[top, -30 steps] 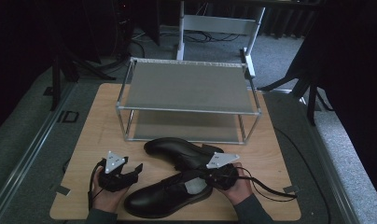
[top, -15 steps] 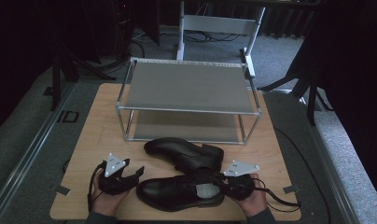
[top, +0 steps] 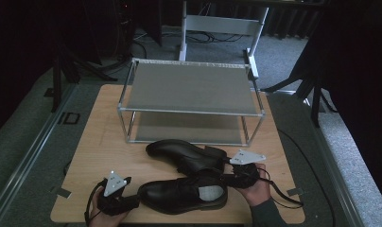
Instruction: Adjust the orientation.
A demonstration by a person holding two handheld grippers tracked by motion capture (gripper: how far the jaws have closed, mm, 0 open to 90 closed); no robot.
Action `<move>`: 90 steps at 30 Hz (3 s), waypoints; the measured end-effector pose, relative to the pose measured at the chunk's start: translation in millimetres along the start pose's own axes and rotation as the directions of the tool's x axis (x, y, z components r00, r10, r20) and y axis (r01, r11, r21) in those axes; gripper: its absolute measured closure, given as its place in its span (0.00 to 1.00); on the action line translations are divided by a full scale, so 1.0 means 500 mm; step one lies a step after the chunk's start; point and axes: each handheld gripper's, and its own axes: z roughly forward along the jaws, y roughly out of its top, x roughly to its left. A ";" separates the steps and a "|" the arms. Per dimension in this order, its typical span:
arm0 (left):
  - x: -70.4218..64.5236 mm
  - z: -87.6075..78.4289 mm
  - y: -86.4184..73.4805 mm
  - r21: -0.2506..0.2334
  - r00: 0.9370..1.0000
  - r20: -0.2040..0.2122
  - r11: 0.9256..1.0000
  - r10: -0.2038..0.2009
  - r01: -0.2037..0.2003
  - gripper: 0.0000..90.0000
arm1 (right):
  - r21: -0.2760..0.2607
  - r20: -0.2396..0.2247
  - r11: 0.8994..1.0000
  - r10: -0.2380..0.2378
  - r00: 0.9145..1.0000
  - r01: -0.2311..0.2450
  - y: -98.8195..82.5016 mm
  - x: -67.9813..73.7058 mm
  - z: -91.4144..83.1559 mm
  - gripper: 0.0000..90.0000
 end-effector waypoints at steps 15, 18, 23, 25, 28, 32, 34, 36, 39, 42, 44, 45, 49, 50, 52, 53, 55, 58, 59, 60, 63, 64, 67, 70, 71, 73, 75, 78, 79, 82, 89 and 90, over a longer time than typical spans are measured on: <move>-0.002 0.012 -0.006 0.038 0.993 0.119 0.999 -0.018 0.014 0.45 | 0.070 -0.005 0.997 -0.030 1.000 0.030 0.012 -0.012 0.060 0.19; 0.004 0.016 -0.002 0.043 0.988 0.152 0.999 -0.034 0.028 0.47 | 0.075 -0.002 0.997 -0.037 0.999 0.037 0.012 -0.013 0.064 0.18; 0.000 0.024 0.013 0.033 0.988 0.152 0.999 -0.009 0.004 0.48 | 0.084 0.003 0.996 -0.031 1.000 0.030 0.013 -0.018 0.068 0.15; 0.000 0.028 0.020 0.033 0.988 0.155 0.999 0.000 -0.005 0.48 | 0.081 0.001 0.996 -0.028 1.000 0.027 0.013 -0.021 0.069 0.15; -0.002 0.039 0.032 0.028 0.987 0.160 0.999 0.011 -0.016 0.49 | 0.079 0.002 0.996 -0.030 1.000 0.030 0.013 -0.021 0.069 0.15; -0.013 0.039 0.044 0.035 0.990 0.131 0.998 0.049 -0.054 0.51 | 0.075 -0.002 0.997 -0.031 1.000 0.031 0.011 -0.022 0.069 0.15; -0.020 0.033 0.044 0.041 0.993 0.096 0.997 0.067 -0.071 0.49 | 0.074 -0.002 0.997 -0.030 1.000 0.030 0.011 -0.022 0.069 0.15; -0.022 0.025 0.040 0.057 0.994 0.082 0.995 0.072 -0.077 0.45 | 0.073 -0.003 0.997 -0.030 1.000 0.030 0.010 -0.022 0.069 0.15; -0.019 0.013 0.032 0.082 0.996 0.066 0.994 0.064 -0.070 0.41 | 0.076 -0.005 0.997 -0.026 1.000 0.026 0.009 -0.023 0.068 0.15; -0.015 0.009 0.024 0.124 0.998 0.049 0.991 0.051 -0.057 0.37 | 0.074 -0.008 0.997 -0.022 1.000 0.022 0.007 -0.024 0.068 0.15; -0.016 0.012 0.019 0.159 0.998 0.053 0.986 0.044 -0.052 0.35 | 0.075 -0.010 0.997 -0.016 1.000 0.017 0.006 -0.026 0.067 0.15; -0.018 0.015 0.016 0.177 0.997 0.064 0.983 0.042 -0.053 0.35 | 0.074 -0.011 0.997 -0.016 1.000 0.017 0.005 -0.027 0.067 0.15; -0.024 0.021 0.013 0.208 0.993 0.103 0.975 0.057 -0.077 0.38 | 0.077 -0.015 0.997 -0.012 1.000 0.014 0.004 -0.028 0.067 0.15; -0.025 0.021 0.013 0.208 0.993 0.103 0.975 0.059 -0.079 0.37 | 0.077 -0.015 0.997 -0.012 1.000 0.013 0.005 -0.028 0.067 0.15; -0.023 0.022 0.014 0.211 0.992 0.109 0.974 0.056 -0.078 0.37 | 0.077 -0.014 0.997 -0.011 1.000 0.012 0.005 -0.028 0.068 0.15; -0.022 0.022 0.014 0.210 0.992 0.110 0.974 0.057 -0.079 0.37 | 0.076 -0.014 0.997 -0.012 1.000 0.013 0.005 -0.028 0.068 0.15; -0.020 0.025 0.016 0.205 0.992 0.112 0.976 0.053 -0.075 0.37 | 0.076 -0.014 0.997 -0.011 1.000 0.012 0.005 -0.029 0.068 0.14; -0.015 0.032 0.021 0.196 0.991 0.122 0.978 0.047 -0.071 0.37 | 0.071 -0.014 0.997 -0.011 1.000 0.012 0.004 -0.030 0.069 0.14; -0.011 0.036 0.024 0.189 0.991 0.130 0.980 0.043 -0.067 0.37 | 0.069 -0.012 0.998 -0.010 1.000 0.011 0.004 -0.030 0.069 0.14; -0.008 0.040 0.026 0.183 0.990 0.138 0.981 0.035 -0.060 0.37 | 0.066 -0.012 0.998 -0.011 1.000 0.012 0.003 -0.031 0.069 0.15; -0.001 0.052 0.038 0.165 0.988 0.153 0.984 0.037 -0.062 0.39 | 0.063 -0.011 0.998 -0.009 1.000 0.010 0.004 -0.033 0.070 0.15; 0.000 0.056 0.043 0.158 0.987 0.155 0.985 0.041 -0.066 0.40 | 0.062 -0.010 0.998 -0.009 1.000 0.009 0.004 -0.034 0.070 0.15; 0.004 0.068 0.057 0.144 0.985 0.165 0.987 0.041 -0.066 0.42 | 0.054 -0.011 0.999 -0.001 1.000 0.001 0.005 -0.036 0.070 0.16; 0.007 0.079 0.072 0.126 0.981 0.186 0.990 0.044 -0.069 0.44 | 0.047 -0.010 0.999 0.006 1.000 -0.006 0.007 -0.039 0.069 0.16; 0.007 0.084 0.078 0.122 0.981 0.187 0.990 0.049 -0.073 0.43 | 0.047 -0.009 0.999 0.008 1.000 -0.007 0.008 -0.039 0.069 0.16; 0.005 0.088 0.086 0.117 0.981 0.185 0.990 0.057 -0.080 0.42 | 0.047 -0.008 0.999 0.005 1.000 -0.005 0.009 -0.039 0.068 0.16; 0.005 0.093 0.091 0.111 0.981 0.185 0.990 0.061 -0.083 0.40 | 0.048 -0.005 0.999 -0.004 1.000 0.004 0.008 -0.038 0.068 0.16; 0.005 0.102 0.098 0.099 0.980 0.190 0.992 0.056 -0.076 0.40 | 0.042 -0.003 0.999 -0.001 1.000 0.001 0.008 -0.038 0.068 0.16; 0.003 0.104 0.101 0.095 0.980 0.190 0.993 0.057 -0.076 0.40 | 0.031 0.001 0.999 0.009 1.000 -0.009 0.010 -0.042 0.068 0.16; -0.003 0.112 0.108 0.080 0.979 0.193 0.993 0.071 -0.088 0.42 | 0.021 0.004 1.000 0.020 1.000 -0.021 0.015 -0.047 0.067 0.17; -0.015 0.120 0.114 0.037 0.982 0.169 0.995 0.089 -0.096 0.47 | -0.031 0.040 0.999 0.038 0.998 -0.037 0.028 -0.057 0.063 0.35; -0.018 0.120 0.114 0.028 0.983 0.160 0.995 0.093 -0.098 0.47 | -0.013 0.085 1.000 0.028 0.996 -0.027 0.030 -0.058 0.065 0.43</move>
